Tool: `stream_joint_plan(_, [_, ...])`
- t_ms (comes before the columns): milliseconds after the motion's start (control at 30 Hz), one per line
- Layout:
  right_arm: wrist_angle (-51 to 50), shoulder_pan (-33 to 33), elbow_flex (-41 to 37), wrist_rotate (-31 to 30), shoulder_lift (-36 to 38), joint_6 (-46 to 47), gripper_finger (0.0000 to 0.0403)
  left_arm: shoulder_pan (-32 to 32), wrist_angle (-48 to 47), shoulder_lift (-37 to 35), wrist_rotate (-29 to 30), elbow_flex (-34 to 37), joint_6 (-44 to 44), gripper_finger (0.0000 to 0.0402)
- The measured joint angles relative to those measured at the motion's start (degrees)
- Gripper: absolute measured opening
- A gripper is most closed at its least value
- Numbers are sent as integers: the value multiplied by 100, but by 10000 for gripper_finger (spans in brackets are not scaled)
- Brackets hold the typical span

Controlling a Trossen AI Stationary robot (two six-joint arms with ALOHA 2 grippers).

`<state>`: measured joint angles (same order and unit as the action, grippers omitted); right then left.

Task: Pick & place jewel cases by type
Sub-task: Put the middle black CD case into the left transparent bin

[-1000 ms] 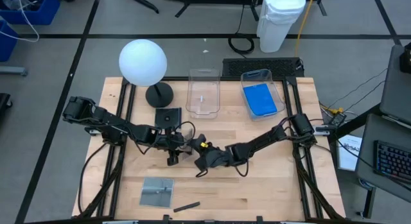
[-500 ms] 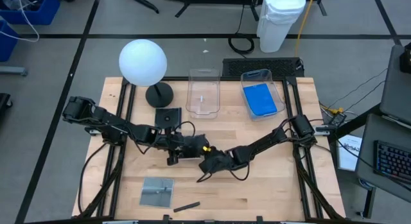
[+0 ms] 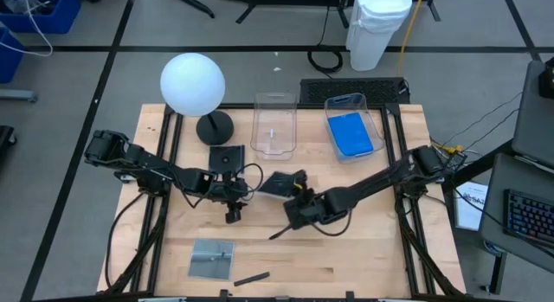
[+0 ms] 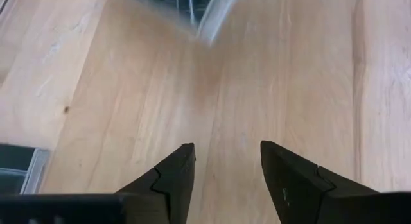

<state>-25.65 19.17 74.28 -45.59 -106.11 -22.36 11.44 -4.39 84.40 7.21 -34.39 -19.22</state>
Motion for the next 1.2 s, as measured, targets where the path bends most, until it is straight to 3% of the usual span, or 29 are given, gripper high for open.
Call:
stream_joint_plan(167, [-569, 97, 0, 131, 690, 776, 19, 0, 39, 0, 16, 0, -70, 184])
stream_joint_plan(300, [-521, 147, -21, 635, 1298, 936, 19, 0, 189, 0, 28, -2, -100, 184])
stream_joint_plan(500, [541, -47, -423, 1547, 2350, 835, 19, 0, 762, 0, 85, -6, -62, 184])
stream_joint_plan(700, [1693, -904, -846, 2700, 3066, 1036, 19, 0, 1363, -2, 214, -11, -157, 184])
stream_joint_plan(967, [1919, -2503, -530, 2915, 2789, 829, 19, 0, 1495, -2, 681, -11, -206, 184])
stream_joint_plan(1200, [1321, -3435, 610, 2809, 1748, 283, 19, -17, 1483, -2, 1079, -9, -540, 184])
